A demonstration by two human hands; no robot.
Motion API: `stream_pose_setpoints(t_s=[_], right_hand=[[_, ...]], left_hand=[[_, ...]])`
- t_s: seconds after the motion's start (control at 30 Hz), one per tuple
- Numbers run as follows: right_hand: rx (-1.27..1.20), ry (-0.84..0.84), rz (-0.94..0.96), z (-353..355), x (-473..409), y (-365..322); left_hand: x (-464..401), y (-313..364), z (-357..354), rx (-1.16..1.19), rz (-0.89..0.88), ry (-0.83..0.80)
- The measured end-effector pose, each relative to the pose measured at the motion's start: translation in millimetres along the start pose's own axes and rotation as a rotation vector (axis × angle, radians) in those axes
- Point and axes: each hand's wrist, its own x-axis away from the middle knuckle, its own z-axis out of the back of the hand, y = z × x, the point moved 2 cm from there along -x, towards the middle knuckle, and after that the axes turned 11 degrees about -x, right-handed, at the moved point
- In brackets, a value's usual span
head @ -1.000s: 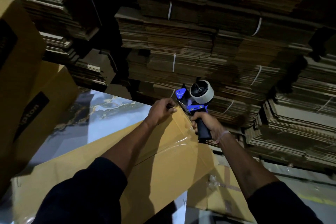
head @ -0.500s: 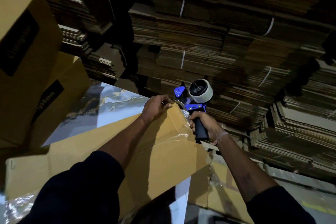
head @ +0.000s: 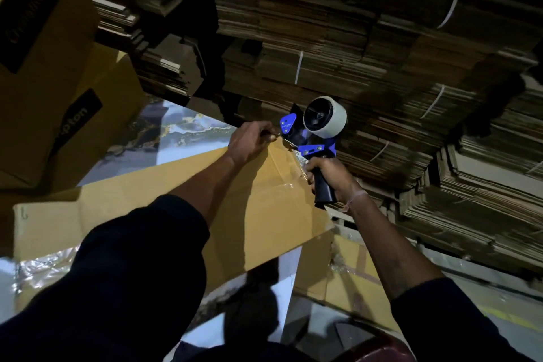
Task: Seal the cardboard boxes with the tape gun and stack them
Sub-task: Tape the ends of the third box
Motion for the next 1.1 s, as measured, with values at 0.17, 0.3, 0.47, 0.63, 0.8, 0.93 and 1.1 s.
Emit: stream_pose_setpoints(t_s=[0.17,0.3,0.47,0.63,0.8,0.93,1.1], right_hand=[[0.142,0.050,0.066,17,28,5],[0.170,0.061,0.095,25,58,13],[0.173,0.071,0.095,38,77,31],[0.199,0.123,0.113,37,84,34],[0.231,0.140,0.118,40,90,37],[0.262,0.145,0.126,53,95,46],[0.249,0.161,0.126,60,102,57]], left_hand=[[0,2,-2,-0.017,0.007,0.007],[1,4,-1,-0.022,0.006,0.015],[5,5,0,-0.024,0.000,0.020],[6,9,2,-0.018,0.004,0.019],[9,8,2,-0.018,0.004,0.019],[9,8,2,-0.024,0.017,0.033],[10,11,2,-0.030,0.013,0.038]])
